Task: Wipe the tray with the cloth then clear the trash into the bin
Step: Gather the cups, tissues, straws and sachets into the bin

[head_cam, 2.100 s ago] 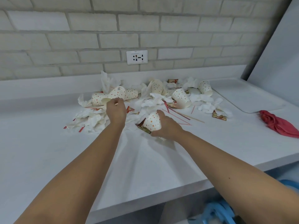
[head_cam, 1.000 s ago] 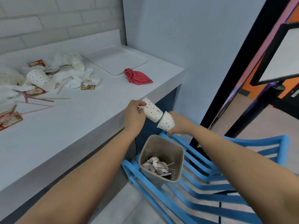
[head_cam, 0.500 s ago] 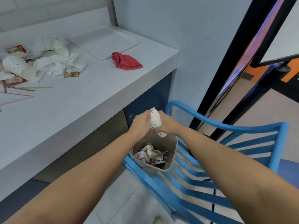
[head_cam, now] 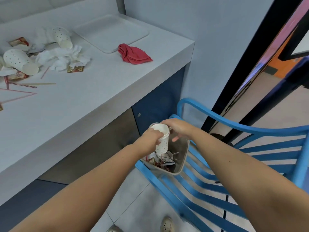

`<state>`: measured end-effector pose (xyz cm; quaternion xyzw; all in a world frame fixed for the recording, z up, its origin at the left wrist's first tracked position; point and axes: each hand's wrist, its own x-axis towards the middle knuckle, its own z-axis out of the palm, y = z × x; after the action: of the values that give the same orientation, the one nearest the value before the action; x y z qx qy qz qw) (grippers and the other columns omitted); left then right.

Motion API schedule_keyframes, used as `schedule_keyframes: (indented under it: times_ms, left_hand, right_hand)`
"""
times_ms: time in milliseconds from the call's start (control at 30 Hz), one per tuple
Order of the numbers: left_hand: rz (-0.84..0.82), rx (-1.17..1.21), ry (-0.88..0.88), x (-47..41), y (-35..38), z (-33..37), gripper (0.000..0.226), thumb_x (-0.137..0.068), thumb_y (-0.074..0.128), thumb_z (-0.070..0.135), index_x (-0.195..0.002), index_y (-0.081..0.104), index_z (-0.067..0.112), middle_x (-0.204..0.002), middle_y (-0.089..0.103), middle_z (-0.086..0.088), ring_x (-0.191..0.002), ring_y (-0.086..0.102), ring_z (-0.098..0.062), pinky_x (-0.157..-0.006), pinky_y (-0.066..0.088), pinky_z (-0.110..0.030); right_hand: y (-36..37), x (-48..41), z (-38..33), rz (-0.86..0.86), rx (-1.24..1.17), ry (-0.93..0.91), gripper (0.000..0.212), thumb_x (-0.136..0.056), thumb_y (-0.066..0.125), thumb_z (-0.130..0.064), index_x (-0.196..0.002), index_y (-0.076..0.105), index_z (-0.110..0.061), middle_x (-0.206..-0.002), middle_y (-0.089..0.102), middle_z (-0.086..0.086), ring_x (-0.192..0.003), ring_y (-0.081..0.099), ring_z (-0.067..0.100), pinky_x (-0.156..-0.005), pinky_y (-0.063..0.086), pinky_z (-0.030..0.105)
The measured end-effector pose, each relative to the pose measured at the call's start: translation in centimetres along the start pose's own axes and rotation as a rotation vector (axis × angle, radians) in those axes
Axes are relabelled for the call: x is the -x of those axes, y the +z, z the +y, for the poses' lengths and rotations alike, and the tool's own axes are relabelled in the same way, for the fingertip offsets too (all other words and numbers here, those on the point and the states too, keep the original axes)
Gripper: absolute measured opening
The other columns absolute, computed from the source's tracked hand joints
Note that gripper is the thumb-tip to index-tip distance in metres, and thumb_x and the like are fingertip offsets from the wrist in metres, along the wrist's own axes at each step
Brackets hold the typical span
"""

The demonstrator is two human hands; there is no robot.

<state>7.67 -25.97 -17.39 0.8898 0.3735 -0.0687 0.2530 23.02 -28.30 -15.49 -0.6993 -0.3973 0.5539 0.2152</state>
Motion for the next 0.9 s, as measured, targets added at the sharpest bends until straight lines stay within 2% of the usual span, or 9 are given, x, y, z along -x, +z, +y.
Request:
schedule_keyframes:
  times_ms: [133,233,300,333,467,533,633,767,900]
  left_hand:
    - [0.119,-0.016,0.125,0.3,0.4,-0.1,0.043,-0.089,0.049,-0.004,-0.127,0.054,0.013,-0.132,0.042,-0.002,-0.123,0.035,-0.017,-0.099,0.03,-0.018]
    - [0.288,0.067,0.077,0.9,-0.5,-0.8,0.044,-0.091,0.049,0.001,-0.132,0.05,0.016,-0.137,0.039,-0.001,-0.129,0.034,-0.017,-0.107,0.03,-0.024]
    - [0.369,0.085,0.027,1.5,-1.2,-1.4,0.043,-0.092,0.047,0.0,-0.132,0.05,0.014,-0.137,0.041,-0.003,-0.128,0.035,-0.018,-0.107,0.03,-0.024]
    - [0.392,0.094,0.014,1.8,-1.5,-1.6,0.043,-0.092,0.045,-0.002,-0.131,0.05,0.013,-0.137,0.041,-0.004,-0.127,0.036,-0.019,-0.107,0.031,-0.024]
    - [0.453,0.117,-0.01,3.2,-2.4,-2.3,0.047,-0.088,0.041,-0.01,-0.128,0.053,0.012,-0.134,0.044,-0.007,-0.122,0.039,-0.02,-0.103,0.033,-0.023]
    - [0.494,0.127,-0.02,3.8,-2.8,-2.8,0.047,-0.087,0.04,-0.011,-0.127,0.054,0.011,-0.131,0.045,-0.007,-0.12,0.04,-0.02,-0.101,0.034,-0.023]
    - [0.549,0.132,-0.038,4.6,-3.4,-3.4,0.045,-0.087,0.039,-0.011,-0.123,0.056,0.01,-0.127,0.048,-0.007,-0.118,0.043,-0.018,-0.097,0.032,-0.018]
    - [0.645,0.214,-0.102,6.1,-4.6,-4.7,0.04,-0.085,0.04,-0.012,-0.112,0.061,0.009,-0.113,0.052,-0.005,-0.099,0.05,-0.015,-0.083,0.036,-0.015]
    - [0.793,0.247,-0.176,8.3,-6.2,-6.5,0.035,-0.08,0.039,-0.015,-0.099,0.063,0.003,-0.099,0.051,-0.004,-0.087,0.046,-0.011,-0.074,0.032,-0.012]
  right_hand:
    - [1.5,-1.6,1.4,0.131,0.317,0.031,0.041,-0.09,0.034,0.004,-0.124,0.054,-0.009,-0.12,0.054,0.014,-0.08,0.061,0.027,-0.047,0.052,0.025]
    - [2.4,-2.4,2.6,0.242,0.34,0.066,0.044,-0.09,0.034,0.008,-0.128,0.053,-0.005,-0.127,0.053,0.019,-0.098,0.063,0.037,-0.068,0.059,0.04]
    - [3.4,-3.0,3.0,0.254,0.374,0.091,0.044,-0.089,0.036,0.008,-0.127,0.054,-0.002,-0.126,0.056,0.02,-0.106,0.061,0.037,-0.083,0.056,0.04]
    - [3.9,-3.0,3.3,0.236,0.397,0.097,0.041,-0.089,0.038,0.006,-0.126,0.054,-0.001,-0.125,0.058,0.02,-0.108,0.06,0.036,-0.084,0.054,0.037]
    - [5.8,-3.1,3.3,0.034,0.46,0.156,0.026,-0.093,0.043,-0.002,-0.112,0.058,0.007,-0.121,0.061,0.023,-0.104,0.063,0.035,-0.061,0.048,0.027]
    - [6.1,-2.7,2.3,-0.034,0.543,0.162,0.022,-0.095,0.046,-0.01,-0.094,0.063,0.003,-0.112,0.064,0.022,-0.096,0.061,0.032,-0.064,0.047,0.028]
    - [5.9,-2.7,0.4,-0.04,0.635,0.161,0.023,-0.096,0.044,-0.012,-0.078,0.057,-0.003,-0.078,0.057,0.013,-0.067,0.056,0.025,-0.056,0.045,0.025]
    - [6.0,-2.6,-4.7,-0.176,0.691,0.186,0.03,-0.093,0.054,-0.017,-0.114,0.058,0.005,-0.097,0.067,0.017,-0.073,0.068,0.028,-0.072,0.06,0.035]
    - [7.4,-1.0,-11.2,-0.218,0.753,0.038,0.034,-0.098,0.047,-0.024,-0.121,0.049,0.0,-0.079,0.068,0.017,-0.046,0.06,0.019,-0.05,0.052,0.026]
